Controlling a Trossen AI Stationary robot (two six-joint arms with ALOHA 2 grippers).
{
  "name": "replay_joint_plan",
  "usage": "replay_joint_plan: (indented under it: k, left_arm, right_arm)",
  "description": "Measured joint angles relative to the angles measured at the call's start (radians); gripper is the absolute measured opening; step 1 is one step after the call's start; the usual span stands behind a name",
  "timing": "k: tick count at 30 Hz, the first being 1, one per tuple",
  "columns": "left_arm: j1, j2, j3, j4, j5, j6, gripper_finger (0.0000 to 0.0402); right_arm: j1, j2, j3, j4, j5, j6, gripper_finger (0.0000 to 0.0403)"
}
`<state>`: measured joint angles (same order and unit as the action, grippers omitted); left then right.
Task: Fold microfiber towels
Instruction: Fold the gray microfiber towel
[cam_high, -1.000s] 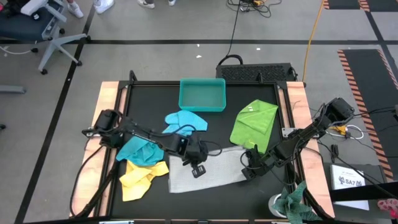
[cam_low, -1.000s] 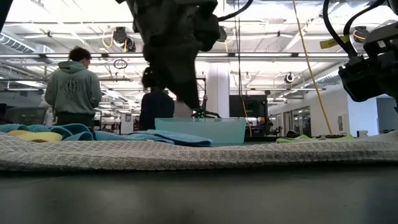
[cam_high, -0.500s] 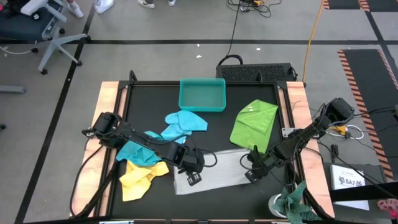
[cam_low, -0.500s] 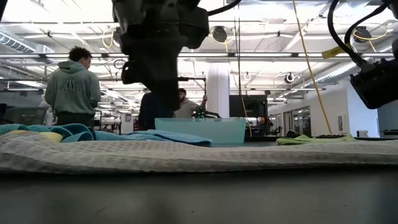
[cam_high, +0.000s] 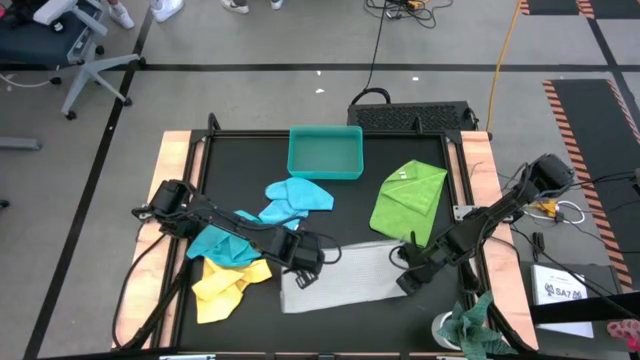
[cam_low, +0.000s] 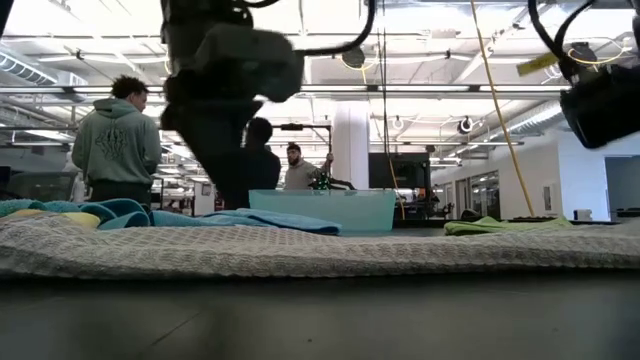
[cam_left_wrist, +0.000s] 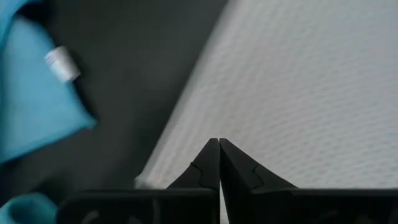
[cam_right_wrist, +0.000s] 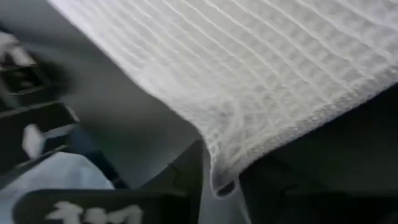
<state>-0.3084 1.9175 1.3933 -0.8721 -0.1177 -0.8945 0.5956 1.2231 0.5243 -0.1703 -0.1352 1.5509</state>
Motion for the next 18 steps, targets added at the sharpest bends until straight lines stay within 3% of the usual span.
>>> replay_joint_plan:
  k: [8, 18]
  left_arm:
    - [-0.001, 0.0, 0.0, -0.065, 0.019, -0.059, 0.001]
    - [-0.001, 0.0, 0.0, -0.058, 0.038, -0.074, 0.0016]
  right_arm:
    - [-0.029, -0.098, 0.0, 0.123, 0.11, -0.06, 0.0122]
    - [-0.038, -0.107, 0.0, 0.02, 0.032, -0.082, 0.0102]
